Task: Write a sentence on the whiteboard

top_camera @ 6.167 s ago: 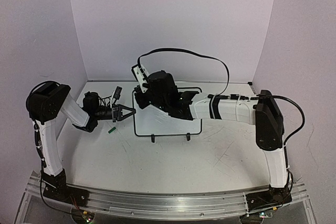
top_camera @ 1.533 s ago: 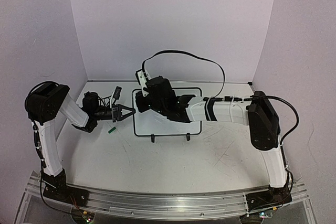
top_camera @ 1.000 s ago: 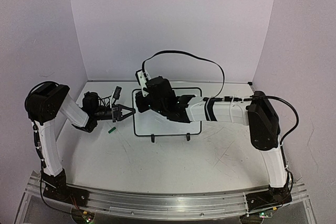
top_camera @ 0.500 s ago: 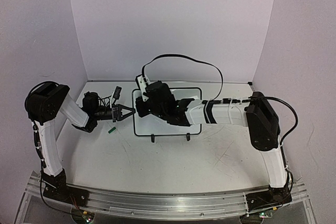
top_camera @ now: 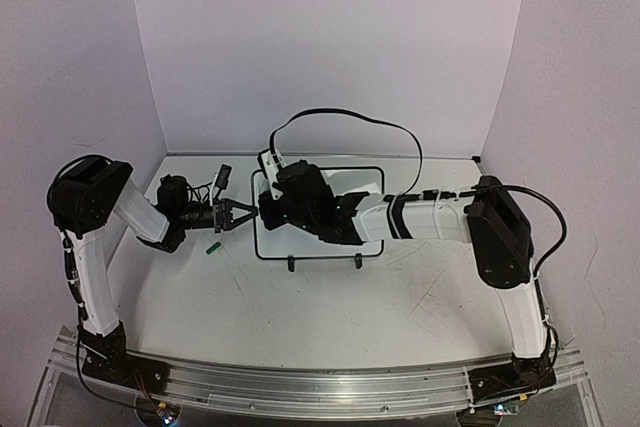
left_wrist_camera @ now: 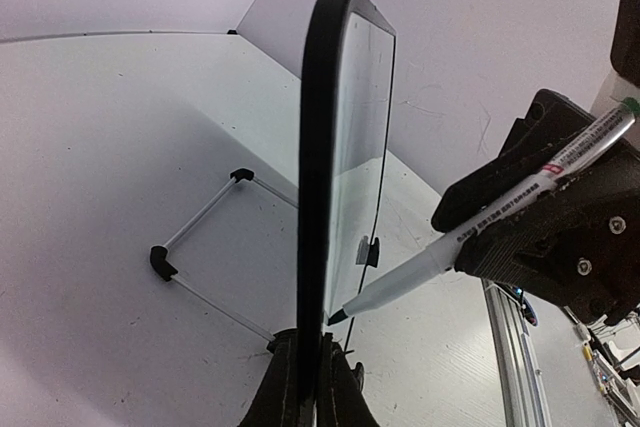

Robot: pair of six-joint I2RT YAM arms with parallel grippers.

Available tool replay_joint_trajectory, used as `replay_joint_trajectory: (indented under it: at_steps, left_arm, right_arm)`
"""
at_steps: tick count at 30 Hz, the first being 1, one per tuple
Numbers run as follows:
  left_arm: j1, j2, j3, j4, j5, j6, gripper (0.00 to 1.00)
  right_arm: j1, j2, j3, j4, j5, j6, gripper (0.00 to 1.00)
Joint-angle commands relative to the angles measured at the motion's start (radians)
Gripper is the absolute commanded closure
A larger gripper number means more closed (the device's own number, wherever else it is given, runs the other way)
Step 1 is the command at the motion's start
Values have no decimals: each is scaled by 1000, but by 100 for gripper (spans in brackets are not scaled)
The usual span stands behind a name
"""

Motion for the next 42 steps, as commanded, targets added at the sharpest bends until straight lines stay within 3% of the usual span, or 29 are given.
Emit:
replay_joint_trajectory:
  at_steps: [1, 6, 42]
  left_arm:
    - [11, -35, 3, 21, -8, 3, 100]
    - [11, -34, 3, 22, -8, 3, 100]
    - [11, -33, 3, 21, -5, 3, 100]
  right_arm:
    - [-13, -108, -26, 8, 9, 9, 100]
    - [-17, -192, -109, 73, 13, 14, 100]
    - [-49, -62, -13, 58, 4, 5, 100]
